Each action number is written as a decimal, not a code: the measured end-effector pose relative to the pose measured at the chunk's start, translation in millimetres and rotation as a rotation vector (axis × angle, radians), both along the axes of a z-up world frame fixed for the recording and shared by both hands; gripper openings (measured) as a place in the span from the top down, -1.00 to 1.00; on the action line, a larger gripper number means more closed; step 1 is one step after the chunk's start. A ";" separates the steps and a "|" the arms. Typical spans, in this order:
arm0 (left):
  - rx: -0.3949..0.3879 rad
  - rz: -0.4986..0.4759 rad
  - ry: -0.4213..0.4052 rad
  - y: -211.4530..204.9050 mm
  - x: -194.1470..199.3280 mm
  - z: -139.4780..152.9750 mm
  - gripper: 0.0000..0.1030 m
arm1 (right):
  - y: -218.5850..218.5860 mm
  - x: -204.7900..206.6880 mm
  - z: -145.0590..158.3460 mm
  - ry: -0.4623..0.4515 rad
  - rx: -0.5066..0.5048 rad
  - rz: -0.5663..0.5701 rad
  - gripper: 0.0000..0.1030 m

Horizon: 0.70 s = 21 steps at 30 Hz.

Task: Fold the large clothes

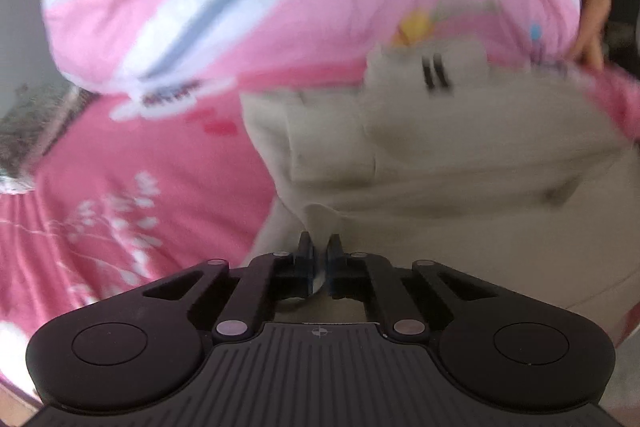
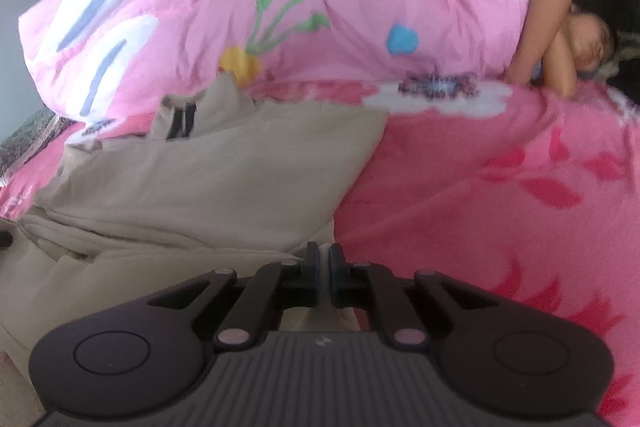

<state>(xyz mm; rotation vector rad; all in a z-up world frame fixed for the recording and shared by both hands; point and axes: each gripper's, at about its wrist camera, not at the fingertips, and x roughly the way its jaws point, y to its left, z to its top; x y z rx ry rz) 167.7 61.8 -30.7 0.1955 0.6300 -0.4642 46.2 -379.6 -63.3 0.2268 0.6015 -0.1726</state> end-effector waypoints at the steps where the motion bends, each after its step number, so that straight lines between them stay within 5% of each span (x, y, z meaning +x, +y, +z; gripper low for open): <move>1: -0.058 0.016 -0.029 8.7 -8.0 13.9 -1.00 | 0.1 -6.2 8.7 -0.033 0.003 -0.004 -1.00; 4: -0.143 0.016 -0.167 30.1 -48.8 63.1 -1.00 | -3.3 -41.1 53.7 -0.195 0.074 -0.006 -1.00; 6: -0.125 0.009 -0.269 36.9 -80.3 90.0 -1.00 | 4.2 -70.0 85.7 -0.313 0.019 0.005 -1.00; 9: -0.158 0.002 -0.326 51.6 -116.5 108.7 -1.00 | 7.9 -92.6 100.0 -0.361 -0.041 0.031 -1.00; 16: -0.166 0.013 -0.313 71.4 -177.9 103.5 -1.00 | 13.2 -174.3 103.1 -0.405 0.007 0.058 -1.00; 21: -0.165 0.009 -0.192 66.5 -135.5 84.0 -1.00 | -3.3 -150.3 70.7 -0.282 0.105 0.022 -1.00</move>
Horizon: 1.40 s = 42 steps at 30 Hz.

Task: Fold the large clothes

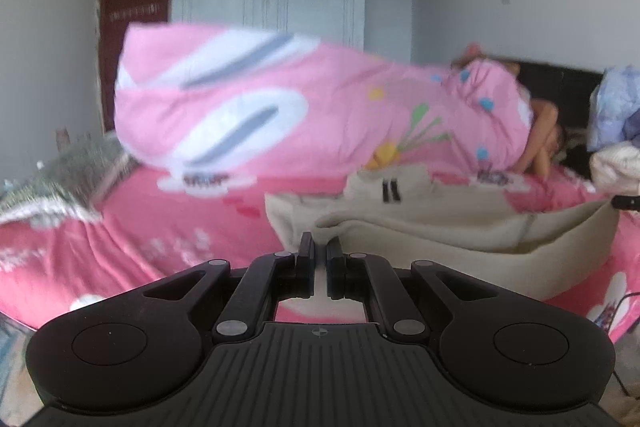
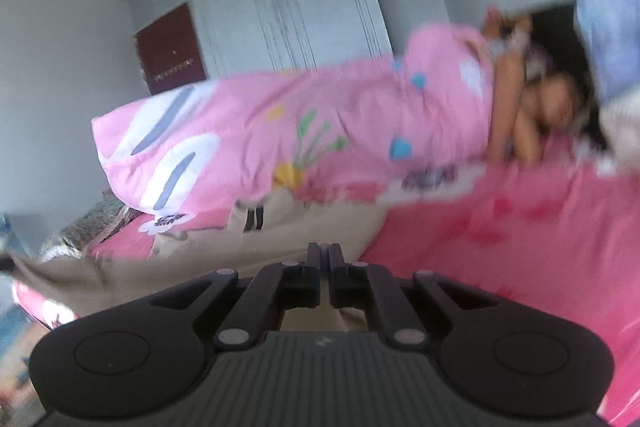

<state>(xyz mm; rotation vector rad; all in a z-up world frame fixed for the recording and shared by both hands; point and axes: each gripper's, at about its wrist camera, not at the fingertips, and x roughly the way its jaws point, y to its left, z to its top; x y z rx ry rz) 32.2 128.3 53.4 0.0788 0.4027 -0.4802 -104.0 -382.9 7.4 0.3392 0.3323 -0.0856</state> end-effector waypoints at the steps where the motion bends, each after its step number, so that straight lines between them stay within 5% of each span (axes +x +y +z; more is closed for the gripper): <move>1: 0.019 0.003 0.023 -2.8 12.1 -2.8 -1.00 | -3.7 14.1 -3.7 0.016 0.019 0.003 -1.00; 10: 0.192 0.005 0.289 -41.7 149.0 -67.9 -1.00 | -25.6 143.7 -69.8 0.295 -0.009 -0.006 -1.00; 12: 0.178 0.024 0.338 -41.8 163.4 -80.6 -1.00 | -27.0 151.8 -82.7 0.328 0.012 -0.008 -1.00; 18: 0.069 0.017 0.305 -37.1 166.9 -63.0 -1.00 | -29.0 134.6 -53.6 0.237 0.046 -0.043 -1.00; 26: 0.265 0.029 0.306 -66.1 186.2 -108.9 -1.00 | -29.1 172.9 -110.6 0.398 -0.049 -0.107 -1.00; 35: 0.251 0.133 0.202 -54.0 182.5 -45.9 -1.00 | -52.1 172.7 -39.0 0.297 0.013 -0.052 -1.00; 42: 0.218 0.074 0.157 -113.3 219.3 -16.8 -1.00 | -47.8 281.8 11.0 0.260 0.154 0.212 -1.00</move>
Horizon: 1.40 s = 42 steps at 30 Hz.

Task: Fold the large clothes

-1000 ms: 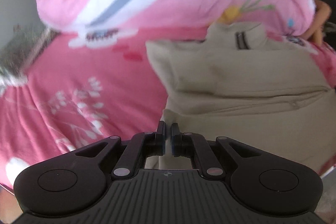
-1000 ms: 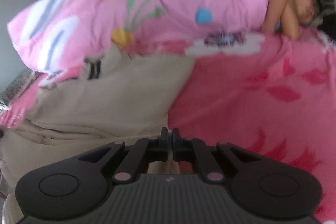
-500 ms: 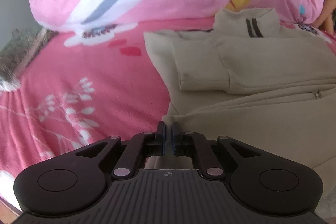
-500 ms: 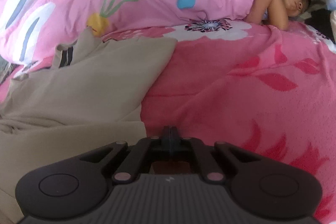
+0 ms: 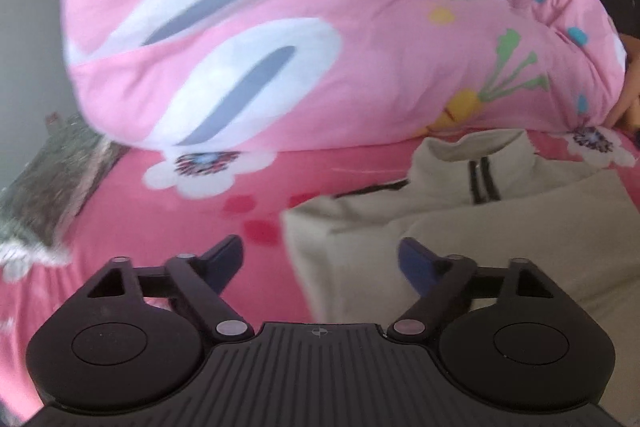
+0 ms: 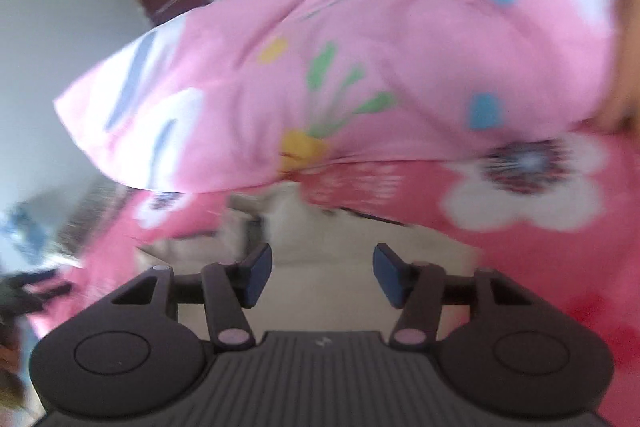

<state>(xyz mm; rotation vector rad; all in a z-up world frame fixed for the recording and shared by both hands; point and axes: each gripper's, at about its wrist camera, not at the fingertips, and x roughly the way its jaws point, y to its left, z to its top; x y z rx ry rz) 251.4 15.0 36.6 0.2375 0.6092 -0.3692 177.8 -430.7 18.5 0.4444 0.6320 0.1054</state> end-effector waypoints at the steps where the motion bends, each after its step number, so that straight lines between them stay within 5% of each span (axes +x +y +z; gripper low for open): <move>1: 0.006 -0.013 0.009 -11.7 8.8 -3.4 -1.00 | 1.3 23.4 -2.1 0.020 0.041 0.024 -1.00; 5: 0.037 -0.045 0.065 -57.8 50.2 -28.1 -1.00 | 2.3 114.7 -25.8 0.137 0.136 -0.002 -1.00; 13: 0.080 -0.050 0.196 -105.2 108.1 -86.7 -1.00 | -34.0 225.7 -98.4 0.322 0.367 -0.125 -1.00; 16: 0.069 -0.031 0.236 -103.6 115.1 -102.5 -1.00 | -34.0 251.8 -121.7 0.386 0.435 -0.073 -1.00; 21: -0.002 -0.038 0.239 -89.0 116.2 -102.1 -1.00 | -7.2 261.5 -133.6 0.483 0.508 0.207 -1.00; 25: -0.103 0.015 0.213 -65.3 112.9 -86.2 -1.00 | 30.2 230.0 -105.1 0.428 0.408 0.470 -1.00; 28: -0.216 0.069 0.137 -47.3 108.3 -64.1 -1.00 | 53.0 205.0 -90.5 0.408 0.324 0.579 -1.00; 32: -0.313 0.041 0.098 -50.8 105.4 -45.7 -1.00 | 89.1 181.6 -89.1 0.428 0.093 0.653 -1.00; 35: -0.220 -0.035 0.158 -78.4 103.5 -55.7 -1.00 | 114.8 171.9 -93.9 0.412 -0.062 0.646 -1.00; 38: 0.023 -0.090 0.235 -114.4 96.1 -92.6 -1.00 | 127.5 156.4 -89.9 0.384 -0.123 0.603 -1.00; 42: 0.004 -0.058 0.207 -110.7 88.5 -93.2 -1.00 | 125.0 137.3 -74.5 0.345 -0.207 0.501 -1.00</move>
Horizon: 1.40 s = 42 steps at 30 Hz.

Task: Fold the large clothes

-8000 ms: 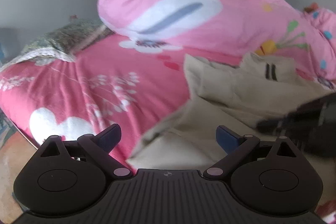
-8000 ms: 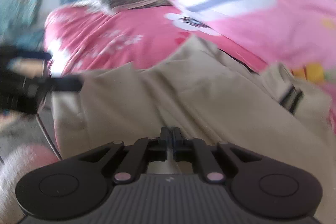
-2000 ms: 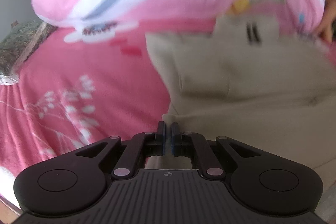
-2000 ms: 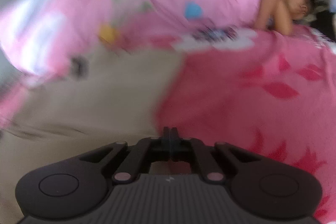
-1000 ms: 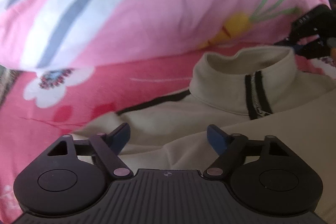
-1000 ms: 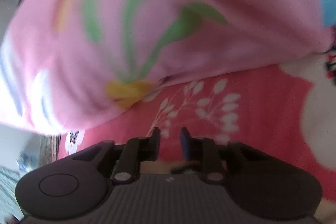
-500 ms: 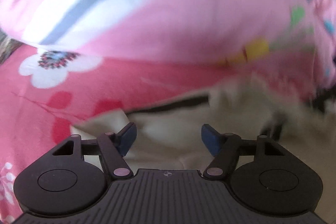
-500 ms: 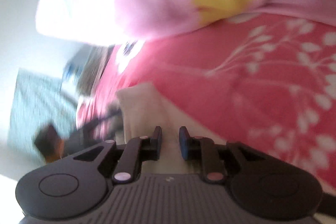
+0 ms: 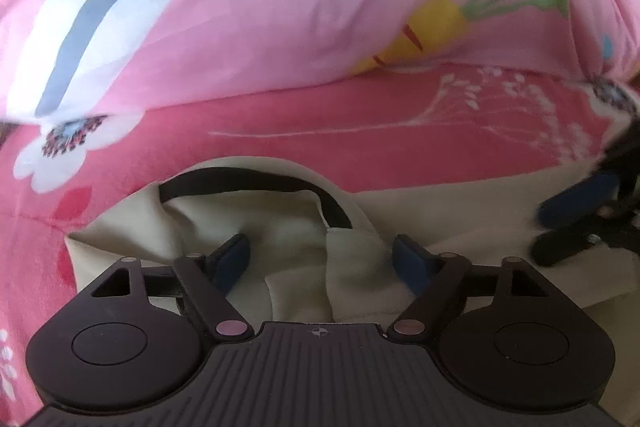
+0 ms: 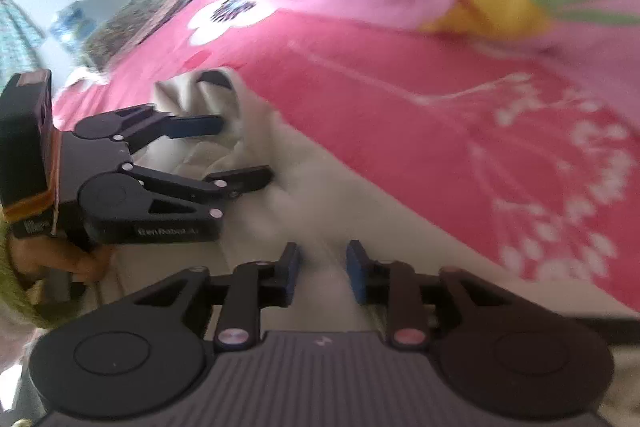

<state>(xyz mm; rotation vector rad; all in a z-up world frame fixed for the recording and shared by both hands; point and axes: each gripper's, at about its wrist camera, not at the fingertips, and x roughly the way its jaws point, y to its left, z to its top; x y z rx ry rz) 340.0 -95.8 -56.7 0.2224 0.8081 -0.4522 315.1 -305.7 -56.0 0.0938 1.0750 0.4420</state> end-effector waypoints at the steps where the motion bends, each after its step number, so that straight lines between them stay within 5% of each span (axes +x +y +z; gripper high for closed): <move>1: -0.035 0.015 0.017 5.5 0.1 6.6 -1.00 | -3.1 -7.5 7.4 -0.025 -0.016 -0.032 -1.00; 6: -0.190 -0.011 0.041 30.4 -4.9 42.5 -1.00 | -54.9 -39.6 35.5 -0.066 0.141 -0.228 -1.00; 11: -0.357 0.016 0.358 35.2 14.9 23.4 -1.00 | -111.6 -43.8 -8.5 0.208 0.523 -0.464 -1.00; 13: -0.370 0.064 0.381 36.1 19.1 14.8 -1.00 | -118.0 -40.2 -34.9 0.299 0.602 -0.534 -1.00; 19: -0.400 0.140 0.420 51.3 32.4 10.8 -1.00 | -110.6 -37.8 -56.2 0.337 0.681 -0.516 -1.00; 29: -0.695 0.147 0.627 68.8 55.0 -8.0 -1.00 | -92.0 -34.5 -56.4 0.344 0.745 -0.445 -1.00; 35: -0.625 0.086 0.665 65.0 47.2 -20.7 -1.00 | -106.7 -34.1 -70.3 0.362 0.808 -0.483 -1.00; 42: -0.547 0.046 0.549 57.9 34.8 -11.4 -1.00 | -102.6 -31.1 -62.1 0.295 0.753 -0.420 -1.00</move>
